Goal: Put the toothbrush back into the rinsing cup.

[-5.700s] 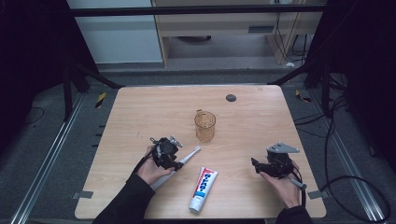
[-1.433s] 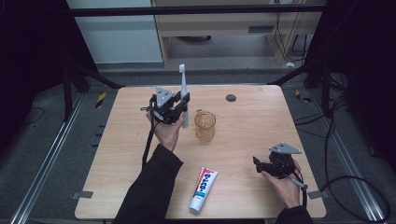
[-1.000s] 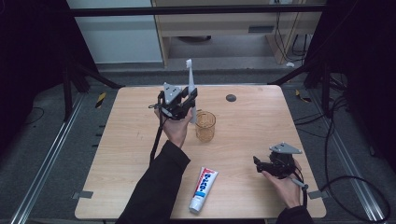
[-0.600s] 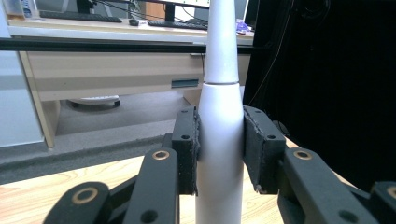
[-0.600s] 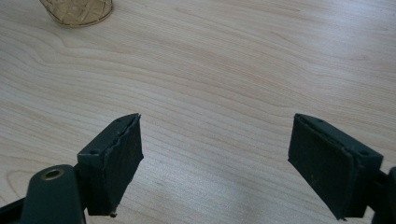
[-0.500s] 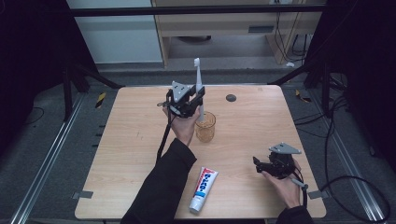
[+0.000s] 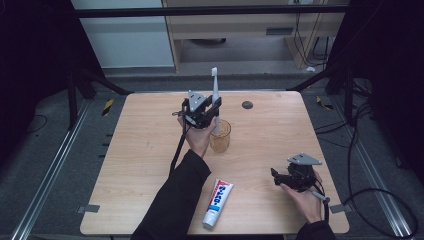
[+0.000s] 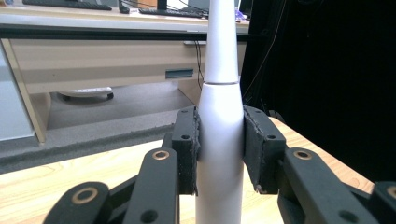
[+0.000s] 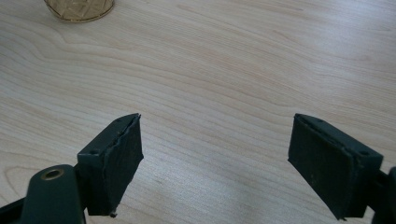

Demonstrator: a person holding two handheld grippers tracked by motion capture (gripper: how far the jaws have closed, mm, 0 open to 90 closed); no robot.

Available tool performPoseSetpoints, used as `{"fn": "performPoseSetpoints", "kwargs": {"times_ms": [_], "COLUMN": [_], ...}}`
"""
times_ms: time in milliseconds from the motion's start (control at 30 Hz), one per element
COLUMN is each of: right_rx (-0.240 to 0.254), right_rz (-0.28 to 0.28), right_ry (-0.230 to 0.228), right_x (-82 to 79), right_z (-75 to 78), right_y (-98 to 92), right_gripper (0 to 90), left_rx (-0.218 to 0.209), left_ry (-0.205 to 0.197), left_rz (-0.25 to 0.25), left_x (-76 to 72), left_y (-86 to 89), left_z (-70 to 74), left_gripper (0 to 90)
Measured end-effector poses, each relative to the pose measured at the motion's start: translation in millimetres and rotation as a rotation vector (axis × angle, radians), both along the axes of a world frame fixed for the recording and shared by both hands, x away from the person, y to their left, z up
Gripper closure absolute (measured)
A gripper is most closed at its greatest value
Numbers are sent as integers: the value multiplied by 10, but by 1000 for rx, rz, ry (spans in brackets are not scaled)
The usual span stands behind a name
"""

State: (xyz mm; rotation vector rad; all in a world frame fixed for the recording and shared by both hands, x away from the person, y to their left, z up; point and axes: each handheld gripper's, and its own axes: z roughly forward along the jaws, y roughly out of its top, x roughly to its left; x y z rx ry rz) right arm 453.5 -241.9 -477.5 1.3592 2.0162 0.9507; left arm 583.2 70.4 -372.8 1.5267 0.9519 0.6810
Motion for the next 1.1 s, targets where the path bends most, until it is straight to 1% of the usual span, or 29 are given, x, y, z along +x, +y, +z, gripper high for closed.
{"fn": "performPoseSetpoints", "kwargs": {"times_ms": [33, 167, 200, 300, 367, 433, 500, 533, 1000, 1100], "right_rx": [1, -6, -7, -7, -9, -9, -10, -10, -15, -13], "right_rz": [-2, 1, 1, 2, -2, -2, -2, -2, 0, -2], "right_ry": [1, 0, 0, 1, 1, 1, 2, 2, 4, 4], "right_x": [-2, 2, 3, 2, 4, 5, 4, 4, 6, 6], "right_z": [1, -4, -5, -5, -6, -6, -8, -8, -14, -12], "right_y": [0, 0, 2, 4, 1, -1, 3, 3, 9, 10], "right_gripper": [177, 177, 177, 177, 177, 177, 177, 177, 177, 177], "left_rx": [5, 4, 7, 7, 10, 10, 13, 13, 32, 49], "left_ry": [4, 10, 16, 22, 30, 31, 40, 40, 57, 58], "left_rz": [-2, -11, -10, -13, -19, -19, -26, -26, -57, -67], "left_x": [2, 5, 8, 7, -1, -4, -14, -14, -59, -70], "left_y": [9, 33, 44, 55, 67, 68, 73, 73, 60, 52], "left_z": [-32, -86, -130, -165, -233, -247, -301, -301, -524, -570], "left_gripper": [669, 669, 669, 669, 669, 669, 669, 669, 668, 668]}}
